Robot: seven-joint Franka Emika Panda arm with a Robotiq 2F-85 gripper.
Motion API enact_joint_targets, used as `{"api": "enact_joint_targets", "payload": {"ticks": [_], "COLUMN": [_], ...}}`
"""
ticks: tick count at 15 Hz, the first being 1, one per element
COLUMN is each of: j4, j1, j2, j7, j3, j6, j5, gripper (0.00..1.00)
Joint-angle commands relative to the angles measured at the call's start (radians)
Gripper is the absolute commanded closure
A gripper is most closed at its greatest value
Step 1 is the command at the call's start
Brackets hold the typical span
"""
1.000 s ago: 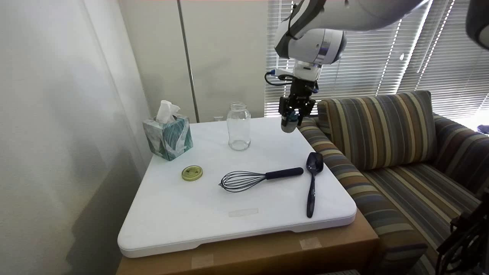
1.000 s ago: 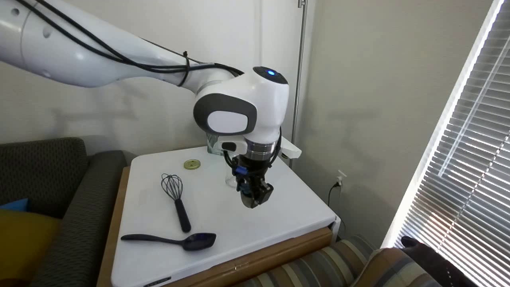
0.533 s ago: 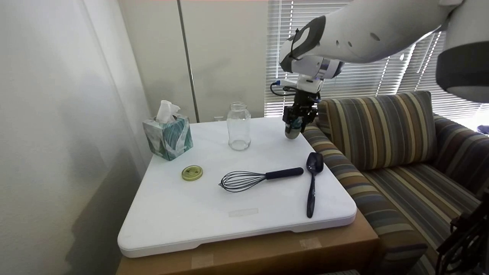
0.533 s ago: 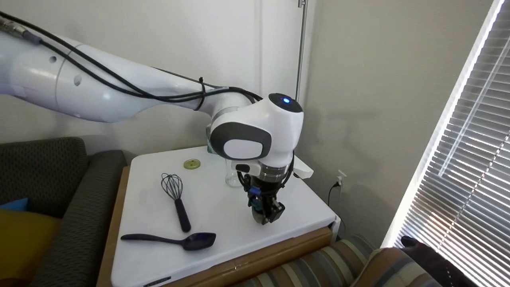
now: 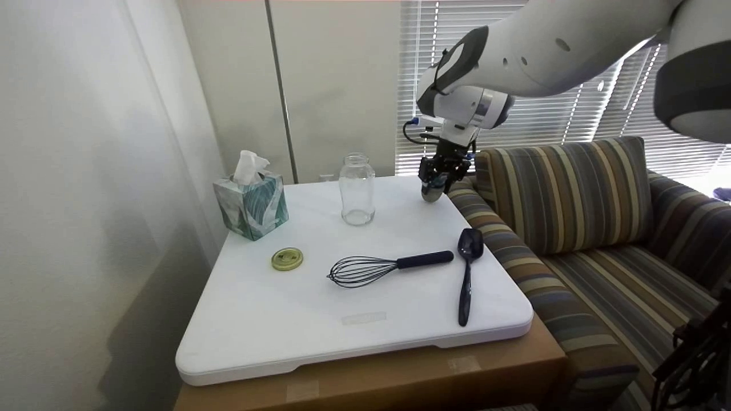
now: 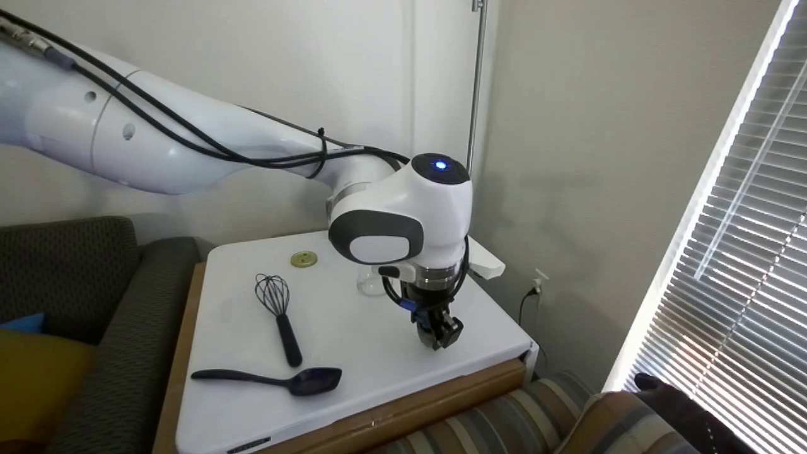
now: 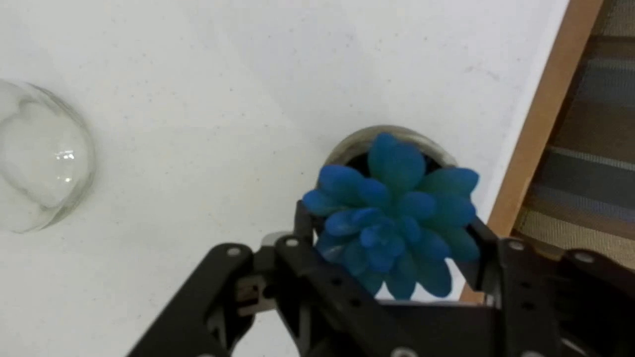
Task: Remove the spoon from the jar and put it on the table, move the grey object backwards, put the whisk beside the spoon, and then move the glass jar forward
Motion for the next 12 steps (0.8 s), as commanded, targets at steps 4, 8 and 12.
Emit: {"api": "enact_joint_targets", "payload": {"ticks": [4, 8, 12], "j4": [0.030, 0.051, 0.060], "j1": [0.003, 0.011, 0.024], "j2": [0.031, 0.067, 0.100], "j7": [-0.002, -0.002, -0.003], "j3": [-0.051, -0.079, -0.111], "j6": [-0.063, -0.128, -0.165], "j5": [-0.021, -0.034, -0.026], "gripper": [0.58, 0.58, 0.47]}}
